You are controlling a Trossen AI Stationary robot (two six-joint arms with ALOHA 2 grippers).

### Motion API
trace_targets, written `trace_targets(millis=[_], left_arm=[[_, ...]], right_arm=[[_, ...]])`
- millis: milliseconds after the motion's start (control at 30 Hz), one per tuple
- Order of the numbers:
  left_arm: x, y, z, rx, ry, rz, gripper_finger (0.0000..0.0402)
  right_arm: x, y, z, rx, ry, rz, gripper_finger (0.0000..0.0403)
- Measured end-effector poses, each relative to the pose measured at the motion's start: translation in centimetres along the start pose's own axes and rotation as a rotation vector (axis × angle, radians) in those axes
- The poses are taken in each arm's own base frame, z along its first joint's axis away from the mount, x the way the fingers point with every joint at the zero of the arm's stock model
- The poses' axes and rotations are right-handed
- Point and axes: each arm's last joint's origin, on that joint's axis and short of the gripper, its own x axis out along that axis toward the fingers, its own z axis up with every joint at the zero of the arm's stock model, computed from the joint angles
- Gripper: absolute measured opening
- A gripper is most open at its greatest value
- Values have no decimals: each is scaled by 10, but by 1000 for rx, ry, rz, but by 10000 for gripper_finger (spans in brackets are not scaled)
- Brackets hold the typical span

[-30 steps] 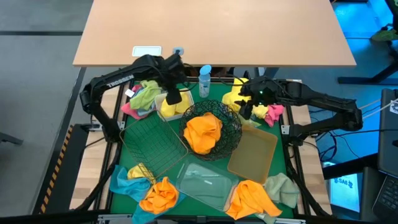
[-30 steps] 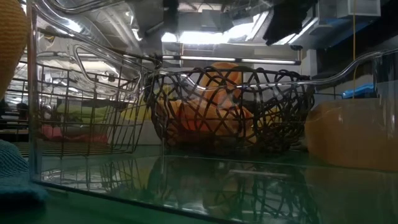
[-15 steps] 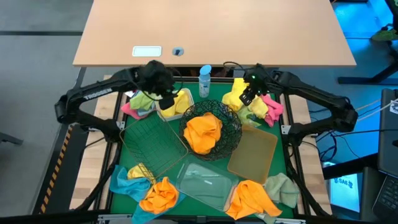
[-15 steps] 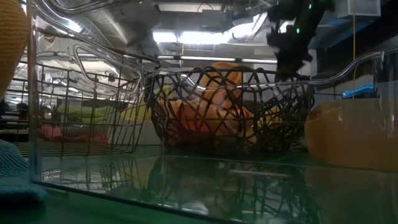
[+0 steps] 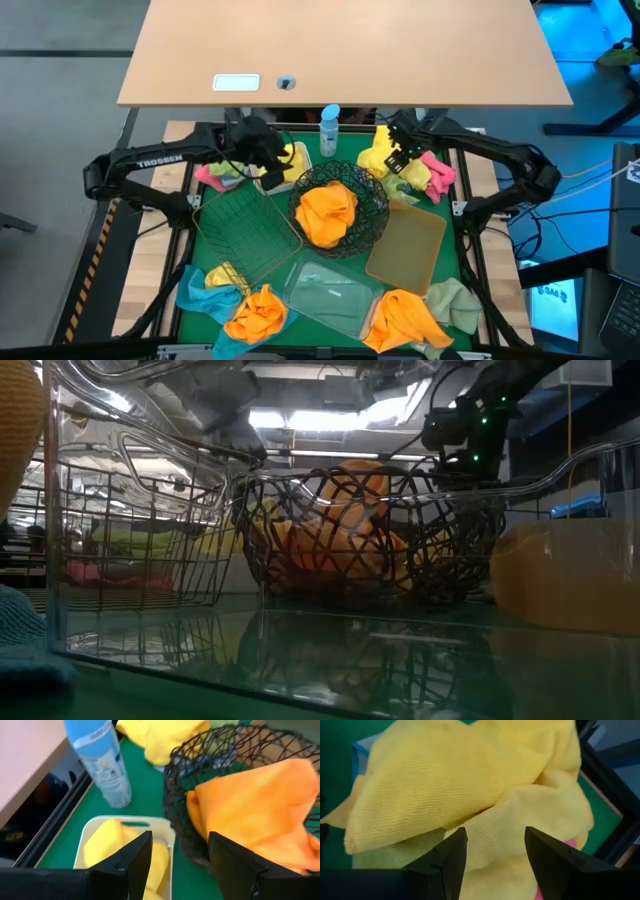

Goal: Sort microfiber towel by color & place in baskets
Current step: Put the yellow towel into the white bin

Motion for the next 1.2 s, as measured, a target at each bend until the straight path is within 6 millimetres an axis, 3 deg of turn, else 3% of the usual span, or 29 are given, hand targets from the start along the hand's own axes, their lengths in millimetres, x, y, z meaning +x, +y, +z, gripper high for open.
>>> trace_targets(millis=[700,833,1033,1200], left_arm=[[0,-15,3,39,-33,-43,187],[0,-15,3,35,-32,-42,187],[0,-14,3,32,-32,-10,187],[0,-14,4,32,-39,-9,187]], right_arm=[[40,6,6,-28,138,-61,192],[40,7,6,-29,141,-62,145],[40,7,5,-36,142,-61,18],[27,5,11,-64,176,-63,16]])
